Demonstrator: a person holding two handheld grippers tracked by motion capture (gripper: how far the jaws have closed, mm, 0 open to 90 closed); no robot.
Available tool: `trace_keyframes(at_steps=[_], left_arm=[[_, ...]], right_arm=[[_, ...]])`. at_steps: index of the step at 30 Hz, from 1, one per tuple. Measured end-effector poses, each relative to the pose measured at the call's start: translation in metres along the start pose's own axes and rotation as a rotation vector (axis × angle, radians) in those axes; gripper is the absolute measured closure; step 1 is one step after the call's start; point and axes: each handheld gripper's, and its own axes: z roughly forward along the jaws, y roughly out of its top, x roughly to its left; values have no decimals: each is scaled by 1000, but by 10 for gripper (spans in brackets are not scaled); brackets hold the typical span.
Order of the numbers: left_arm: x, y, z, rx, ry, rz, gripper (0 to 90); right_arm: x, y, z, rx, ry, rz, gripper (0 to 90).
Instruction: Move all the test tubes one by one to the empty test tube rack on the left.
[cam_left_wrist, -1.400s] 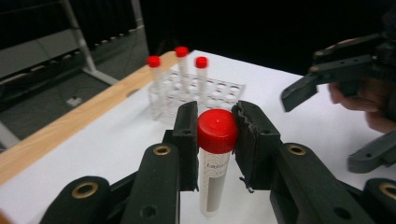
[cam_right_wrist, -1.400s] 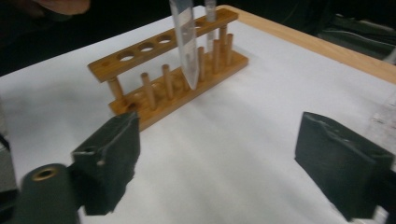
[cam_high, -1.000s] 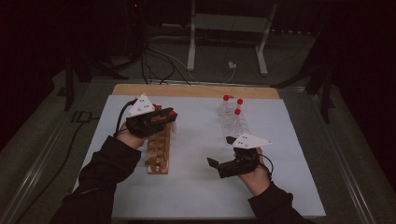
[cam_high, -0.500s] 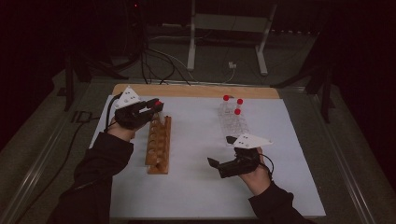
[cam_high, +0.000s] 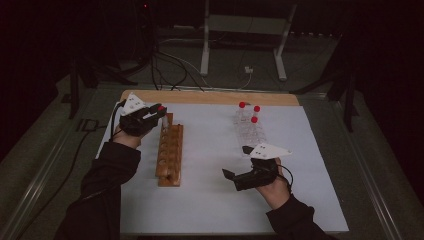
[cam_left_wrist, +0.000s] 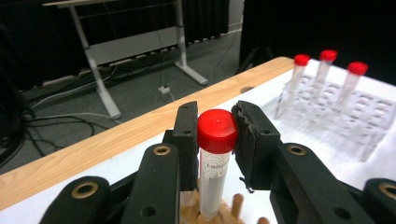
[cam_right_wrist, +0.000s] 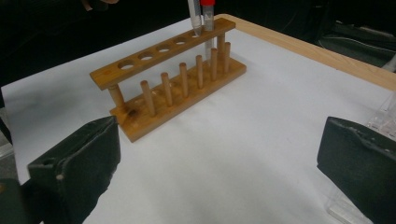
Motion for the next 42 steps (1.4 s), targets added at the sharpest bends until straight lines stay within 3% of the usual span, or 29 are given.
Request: trace_keyframes(at_steps=[20, 27, 35, 38, 42], left_arm=[[4, -37, 19, 74, -4, -60, 720], [3, -44, 19, 84, -9, -66, 719], [2, -42, 18, 110, -18, -54, 707], [1, -41, 15, 132, -10, -46, 571], [-2, -39, 7, 131, -48, -60, 380]], right_arm=[[-1, -1, -1, 0, 0, 3, 0], [-1, -1, -1, -2, -1, 2, 0], [0, 0, -2, -17, 3, -2, 0], [-1, 1, -4, -30, 3, -5, 0], [-3, 2, -7, -41, 10, 4, 0]])
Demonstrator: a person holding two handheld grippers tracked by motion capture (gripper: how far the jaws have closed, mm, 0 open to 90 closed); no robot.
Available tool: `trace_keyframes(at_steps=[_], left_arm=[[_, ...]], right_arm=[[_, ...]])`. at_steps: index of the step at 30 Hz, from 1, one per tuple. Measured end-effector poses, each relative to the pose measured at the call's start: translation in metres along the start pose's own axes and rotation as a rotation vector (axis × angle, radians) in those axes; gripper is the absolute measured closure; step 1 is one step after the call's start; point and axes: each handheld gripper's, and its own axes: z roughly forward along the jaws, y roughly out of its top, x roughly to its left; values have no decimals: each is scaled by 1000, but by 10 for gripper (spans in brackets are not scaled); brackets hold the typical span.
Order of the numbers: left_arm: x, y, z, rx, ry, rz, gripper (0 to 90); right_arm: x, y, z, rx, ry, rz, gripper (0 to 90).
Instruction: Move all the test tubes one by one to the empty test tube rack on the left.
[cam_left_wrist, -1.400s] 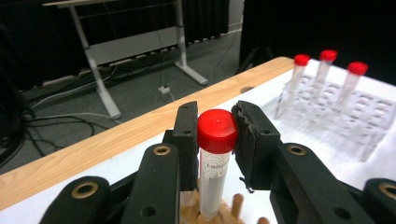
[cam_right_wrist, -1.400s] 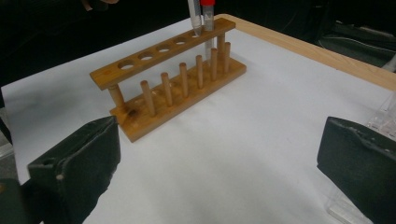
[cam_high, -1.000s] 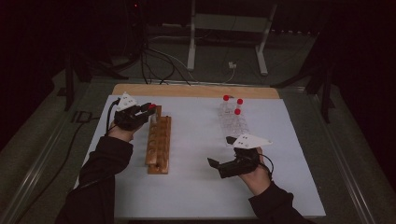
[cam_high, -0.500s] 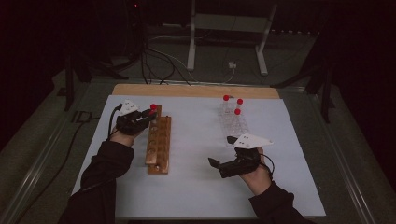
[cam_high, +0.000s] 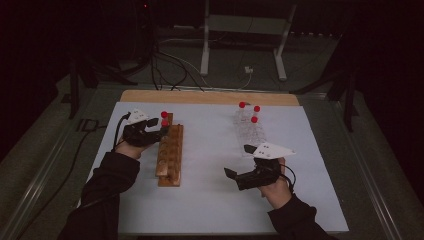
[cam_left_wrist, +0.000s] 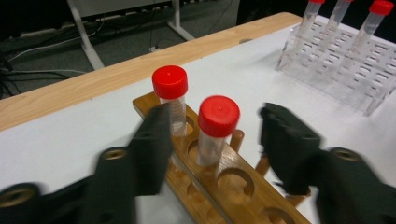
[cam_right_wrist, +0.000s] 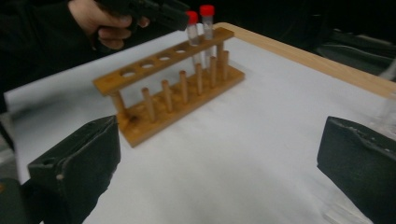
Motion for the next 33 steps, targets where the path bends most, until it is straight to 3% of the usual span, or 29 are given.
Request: trace_keyframes(at_steps=[4, 10, 13, 21, 27, 33], left_arm=[[-6, 1, -12, -14, -28, -6, 173], [-23, -1, -34, -32, -110, 29, 28], [-34, -4, -44, -46, -150, 55, 17], [-53, -16, -60, -70, -241, 68, 17], [-63, -20, -63, -52, -262, 76, 17], [-66, -24, -67, -48, -279, 76, 17]], right_arm=[[0, 2, -2, -3, -4, -10, 0], [-6, 5, -5, -7, -12, -7, 0], [-11, 7, -8, -8, -27, 1, 0], [-24, 14, -14, -21, -73, 7, 0], [-32, 16, -13, -20, -79, 34, 0], [-44, 19, -10, -14, -119, 40, 0]])
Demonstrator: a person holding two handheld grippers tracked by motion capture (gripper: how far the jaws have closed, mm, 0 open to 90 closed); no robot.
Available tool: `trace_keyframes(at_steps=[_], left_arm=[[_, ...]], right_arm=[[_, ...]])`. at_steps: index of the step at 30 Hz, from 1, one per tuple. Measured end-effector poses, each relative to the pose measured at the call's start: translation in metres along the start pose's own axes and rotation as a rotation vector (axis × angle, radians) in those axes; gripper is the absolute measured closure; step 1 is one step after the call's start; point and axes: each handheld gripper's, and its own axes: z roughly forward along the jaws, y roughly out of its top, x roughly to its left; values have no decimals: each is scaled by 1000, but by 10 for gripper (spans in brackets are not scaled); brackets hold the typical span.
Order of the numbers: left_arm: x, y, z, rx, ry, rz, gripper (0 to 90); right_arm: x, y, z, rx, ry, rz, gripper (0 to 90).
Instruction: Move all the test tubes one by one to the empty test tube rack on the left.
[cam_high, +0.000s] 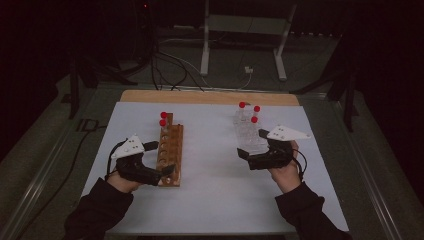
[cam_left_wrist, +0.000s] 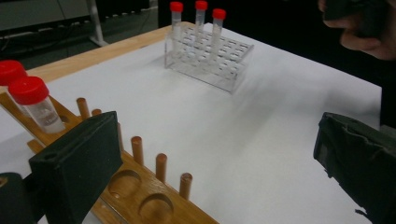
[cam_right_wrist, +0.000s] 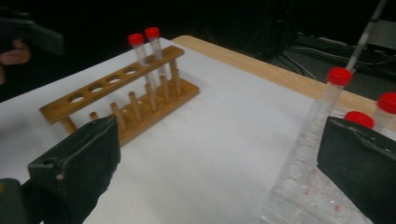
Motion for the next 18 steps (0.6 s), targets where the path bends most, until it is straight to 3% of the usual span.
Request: trace_keyframes(at_steps=[9, 18], left_arm=[[-4, -1, -3, -10, -7, 7, 18], [-6, 0, -3, -15, -20, 15, 18]], right_arm=[[-25, 5, 8, -22, -51, 34, 0], [-53, -1, 24, 20, -114, 77, 0]])
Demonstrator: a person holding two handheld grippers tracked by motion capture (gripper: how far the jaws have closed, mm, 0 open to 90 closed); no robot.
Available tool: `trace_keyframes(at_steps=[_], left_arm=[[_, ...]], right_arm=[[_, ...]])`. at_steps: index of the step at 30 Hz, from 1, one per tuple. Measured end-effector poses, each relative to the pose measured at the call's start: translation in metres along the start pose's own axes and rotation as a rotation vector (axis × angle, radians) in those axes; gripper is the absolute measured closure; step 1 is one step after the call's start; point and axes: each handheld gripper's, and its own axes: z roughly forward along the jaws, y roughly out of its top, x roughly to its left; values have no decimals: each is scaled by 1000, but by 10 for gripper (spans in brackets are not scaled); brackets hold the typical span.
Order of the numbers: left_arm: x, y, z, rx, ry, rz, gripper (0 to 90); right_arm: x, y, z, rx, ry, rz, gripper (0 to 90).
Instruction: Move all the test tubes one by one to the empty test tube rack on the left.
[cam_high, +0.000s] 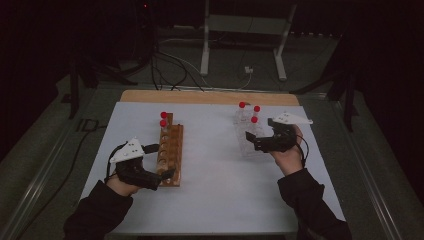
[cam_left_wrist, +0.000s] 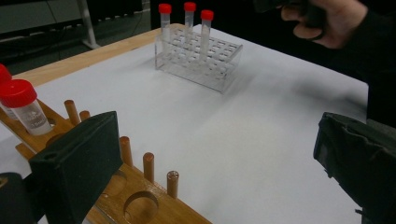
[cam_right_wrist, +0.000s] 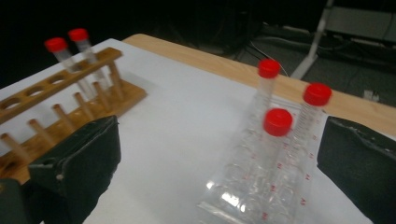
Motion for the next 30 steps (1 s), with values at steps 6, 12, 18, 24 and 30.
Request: trace_keyframes(at_steps=[6, 12, 18, 24, 30], left_arm=[[-1, 1, 0, 0, -9, 0, 18], [0, 1, 0, 0, -13, -2, 18], [0, 0, 1, 6, -13, 0, 18], [0, 0, 1, 8, -11, -3, 18], [1, 0, 1, 13, -10, 1, 18]], right_arm=[[-14, -10, 15, 47, -52, 15, 22], [-22, -23, 28, 80, -102, 47, 155], [-26, -27, 38, 101, -133, 28, 297], [-29, -29, 49, 138, -136, -3, 464], [-33, -28, 58, 138, -127, 8, 586]])
